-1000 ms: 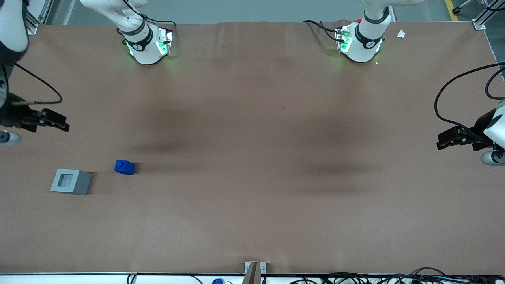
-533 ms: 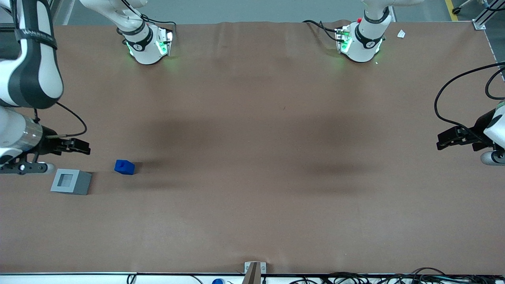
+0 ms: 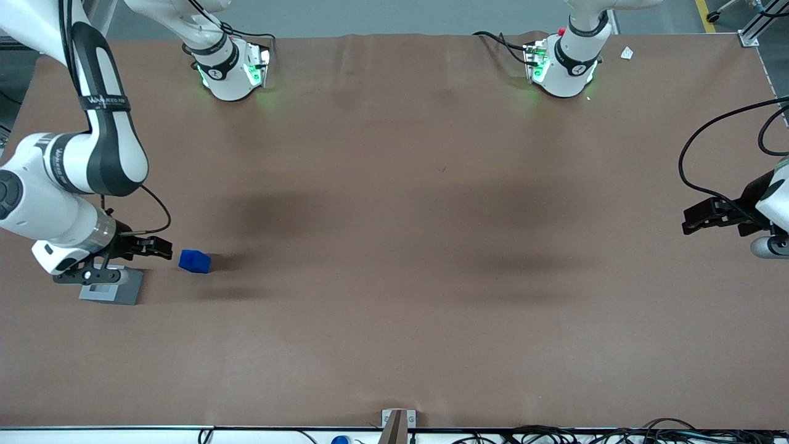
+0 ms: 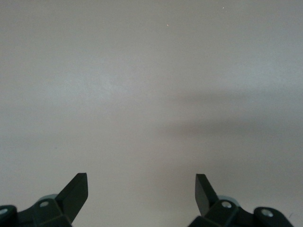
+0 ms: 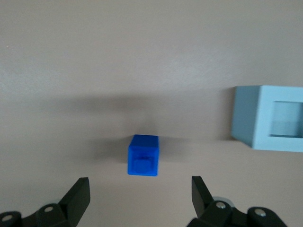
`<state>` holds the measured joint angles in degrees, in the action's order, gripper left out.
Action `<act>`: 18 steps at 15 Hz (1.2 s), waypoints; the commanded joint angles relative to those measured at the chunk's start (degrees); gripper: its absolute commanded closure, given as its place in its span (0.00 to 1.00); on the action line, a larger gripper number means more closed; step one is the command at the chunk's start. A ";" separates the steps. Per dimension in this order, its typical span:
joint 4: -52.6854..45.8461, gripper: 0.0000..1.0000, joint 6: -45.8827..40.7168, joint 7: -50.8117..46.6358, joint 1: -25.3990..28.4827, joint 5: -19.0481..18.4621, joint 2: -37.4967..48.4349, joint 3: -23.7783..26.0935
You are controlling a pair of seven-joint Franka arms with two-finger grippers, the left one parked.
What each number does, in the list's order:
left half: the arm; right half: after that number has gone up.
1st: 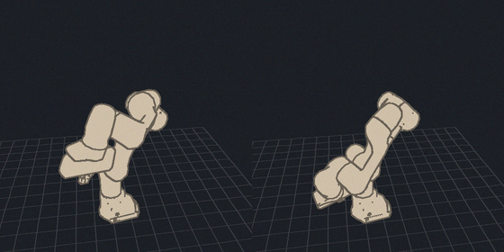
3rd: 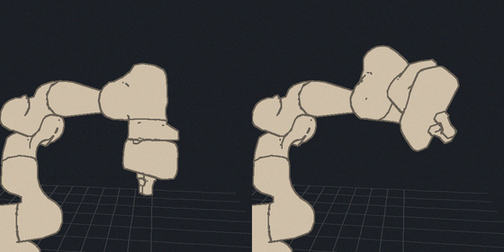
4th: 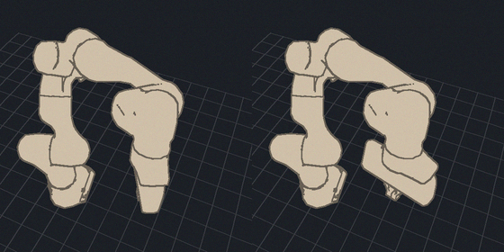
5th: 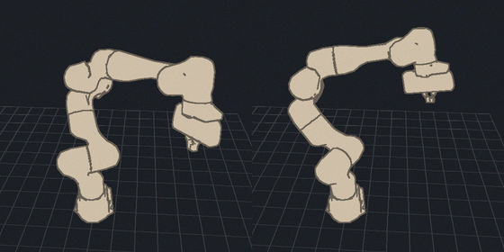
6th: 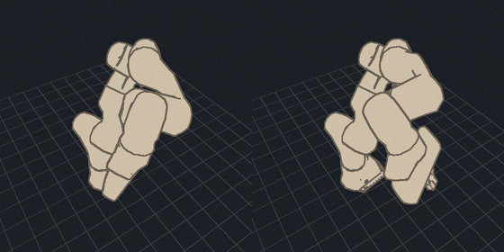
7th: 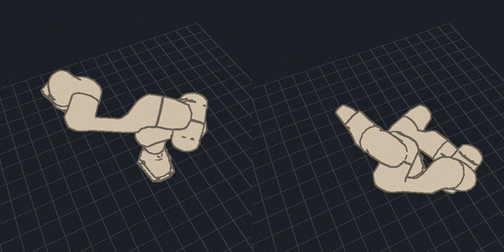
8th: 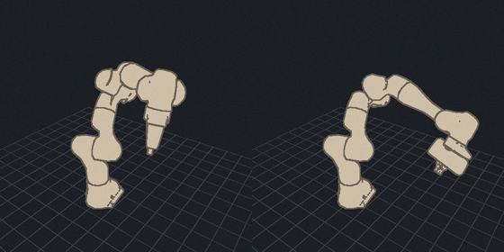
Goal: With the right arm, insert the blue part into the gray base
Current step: 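Move the open right gripper down over the blue block, then close the right gripper on the blue block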
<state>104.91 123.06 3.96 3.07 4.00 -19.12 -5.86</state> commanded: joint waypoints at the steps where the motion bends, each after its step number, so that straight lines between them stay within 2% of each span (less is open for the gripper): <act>1: 0.64 0.06 1.83 -0.54 0.97 1.72 -1.44 -0.12; 14: 1.25 0.14 7.46 -0.45 0.54 1.72 -9.01 -0.20; 18: 6.52 0.17 14.56 -0.54 1.15 1.81 -9.01 -0.20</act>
<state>107.54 133.94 3.94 3.64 5.28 -29.07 -5.96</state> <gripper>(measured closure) 0.159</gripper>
